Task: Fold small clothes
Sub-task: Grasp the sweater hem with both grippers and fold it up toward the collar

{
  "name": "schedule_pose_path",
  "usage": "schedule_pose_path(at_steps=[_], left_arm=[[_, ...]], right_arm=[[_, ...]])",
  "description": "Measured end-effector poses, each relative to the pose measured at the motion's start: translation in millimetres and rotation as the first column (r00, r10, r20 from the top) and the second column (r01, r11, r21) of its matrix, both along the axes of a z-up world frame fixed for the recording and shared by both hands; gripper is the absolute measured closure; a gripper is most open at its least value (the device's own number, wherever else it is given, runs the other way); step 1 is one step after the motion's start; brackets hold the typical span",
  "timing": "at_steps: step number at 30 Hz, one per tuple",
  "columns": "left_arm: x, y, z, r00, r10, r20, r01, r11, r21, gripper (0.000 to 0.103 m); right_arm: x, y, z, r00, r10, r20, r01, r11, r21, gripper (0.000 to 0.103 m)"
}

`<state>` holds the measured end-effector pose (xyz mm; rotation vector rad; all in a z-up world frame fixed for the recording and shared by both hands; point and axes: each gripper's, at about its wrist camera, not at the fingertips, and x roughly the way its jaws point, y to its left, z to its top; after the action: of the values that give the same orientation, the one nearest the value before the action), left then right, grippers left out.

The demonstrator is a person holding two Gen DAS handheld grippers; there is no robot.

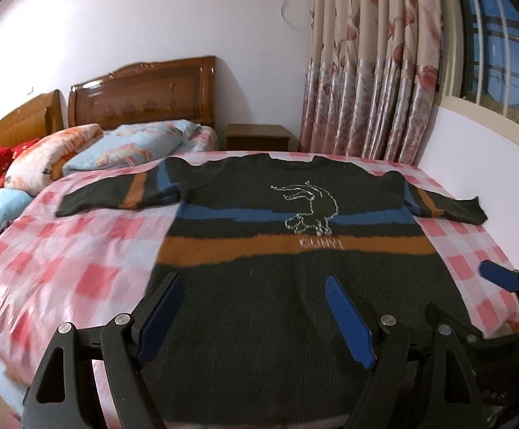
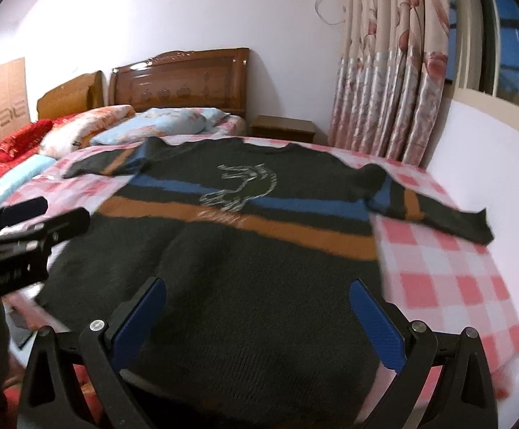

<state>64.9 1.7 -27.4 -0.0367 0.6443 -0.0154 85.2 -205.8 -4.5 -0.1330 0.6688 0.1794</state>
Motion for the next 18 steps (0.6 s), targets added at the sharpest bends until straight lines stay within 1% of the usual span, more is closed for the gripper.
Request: schedule_pose_path(at_steps=[1, 3, 4, 5, 8, 9, 11, 12, 15, 16, 18], left_arm=[[21, -3, -1, 1.0, -0.002, -0.019, 0.003, 1.0, 0.015, 0.02], [63, -11, -3, 0.997, -0.026, -0.067, 0.028, 0.999, 0.035, 0.02], [87, -14, -5, 0.994, -0.049, -0.098, 0.053, 0.998, 0.033, 0.02], [111, -16, -9, 0.989, -0.069, -0.131, 0.074, 0.997, 0.03, 0.02], [169, -16, -23, 0.977, -0.079, -0.2, 0.087, 0.996, 0.031, 0.024], [185, -14, -28, 0.974, -0.076, -0.213, 0.086, 0.996, 0.035, 0.025], [208, -9, -38, 0.971, -0.071, -0.227, 0.083, 0.996, 0.045, 0.026], [219, -7, -43, 0.97, -0.072, -0.232, 0.086, 0.995, 0.051, 0.026], [244, 3, -60, 0.965, -0.066, -0.253, 0.085, 0.994, 0.065, 0.026], [251, 7, -68, 0.961, -0.067, -0.268, 0.084, 0.995, 0.05, 0.026], [259, 13, -77, 0.955, -0.08, -0.286, 0.088, 0.996, 0.016, 0.025]], right_arm=[[10, -5, 0, 1.0, -0.01, -0.009, 0.01, 1.0, 0.006, 0.0], [38, -25, 1, 0.998, -0.043, -0.05, 0.046, 0.997, 0.061, 0.0], [57, -42, 0, 0.993, -0.083, -0.081, 0.091, 0.99, 0.104, 0.0], [70, -56, -1, 0.988, -0.117, -0.1, 0.129, 0.984, 0.124, 0.0], [109, -106, -15, 0.952, -0.244, -0.183, 0.273, 0.95, 0.154, 0.0], [120, -123, -20, 0.936, -0.281, -0.215, 0.318, 0.933, 0.167, 0.0], [140, -169, -32, 0.887, -0.374, -0.27, 0.433, 0.877, 0.209, 0.0], [149, -192, -38, 0.856, -0.425, -0.295, 0.494, 0.841, 0.221, 0.0], [169, -236, -46, 0.802, -0.503, -0.323, 0.584, 0.775, 0.241, 0.0], [178, -252, -49, 0.771, -0.543, -0.332, 0.625, 0.746, 0.232, 0.0], [195, -275, -58, 0.725, -0.589, -0.358, 0.678, 0.702, 0.218, 0.0]])
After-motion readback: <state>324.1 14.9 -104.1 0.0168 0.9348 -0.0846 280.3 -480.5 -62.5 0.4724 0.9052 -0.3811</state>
